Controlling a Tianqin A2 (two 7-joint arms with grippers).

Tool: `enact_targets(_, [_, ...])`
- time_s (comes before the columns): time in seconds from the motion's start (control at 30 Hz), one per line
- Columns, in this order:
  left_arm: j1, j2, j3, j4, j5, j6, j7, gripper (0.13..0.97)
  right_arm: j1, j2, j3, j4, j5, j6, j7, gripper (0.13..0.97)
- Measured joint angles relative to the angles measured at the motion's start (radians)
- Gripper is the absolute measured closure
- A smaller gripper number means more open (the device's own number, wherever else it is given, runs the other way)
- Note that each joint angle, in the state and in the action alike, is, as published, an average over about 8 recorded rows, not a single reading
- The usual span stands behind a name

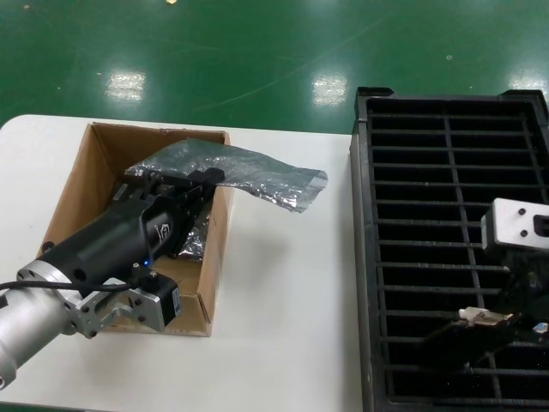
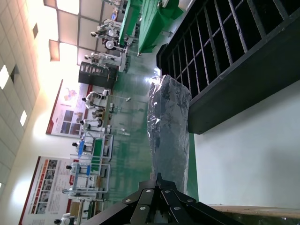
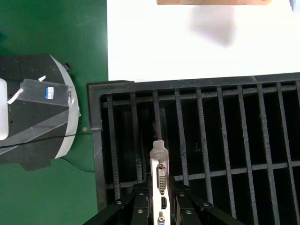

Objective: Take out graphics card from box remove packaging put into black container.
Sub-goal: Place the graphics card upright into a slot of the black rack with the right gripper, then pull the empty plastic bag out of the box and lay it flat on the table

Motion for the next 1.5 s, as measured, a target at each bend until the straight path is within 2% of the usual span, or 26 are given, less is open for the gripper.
enact_targets(0.37, [0.0,0.0,0.0,0.0,0.0,0.0,0.0,0.958,-0.049,-0.058,0.018,-0.064,-0.051,0.0,-0.051,0.837])
enact_targets(0.63, [0.0,0.0,0.0,0.0,0.0,0.0,0.0,0.958,-0.076,-0.068,0.045,-0.081,-0.078,0.0,-0.076,0.709])
enact_targets(0.77, [0.0,0.0,0.0,0.0,0.0,0.0,0.0,0.958,-0.097,-0.059,0.076,-0.076,-0.098,0.005,-0.077,0.709])
enact_targets(0.87, [0.0,0.0,0.0,0.0,0.0,0.0,0.0,0.958,-0.13,-0.053,0.123,-0.076,-0.127,0.028,-0.067,0.637])
enact_targets(1.0, [0.0,0.0,0.0,0.0,0.0,0.0,0.0,0.958,-0.196,-0.045,0.214,-0.085,-0.17,0.106,-0.016,0.54])
enact_targets(1.07, [0.0,0.0,0.0,0.0,0.0,0.0,0.0,0.958,-0.238,-0.04,0.27,-0.093,-0.191,0.163,0.027,0.515])
enact_targets(1.33, [0.0,0.0,0.0,0.0,0.0,0.0,0.0,0.958,-0.429,-0.025,0.473,-0.13,-0.293,0.397,0.222,0.322])
enact_targets(1.5, [0.0,0.0,0.0,0.0,0.0,0.0,0.0,0.958,-0.551,-0.025,0.605,-0.163,-0.345,0.516,0.373,0.259])
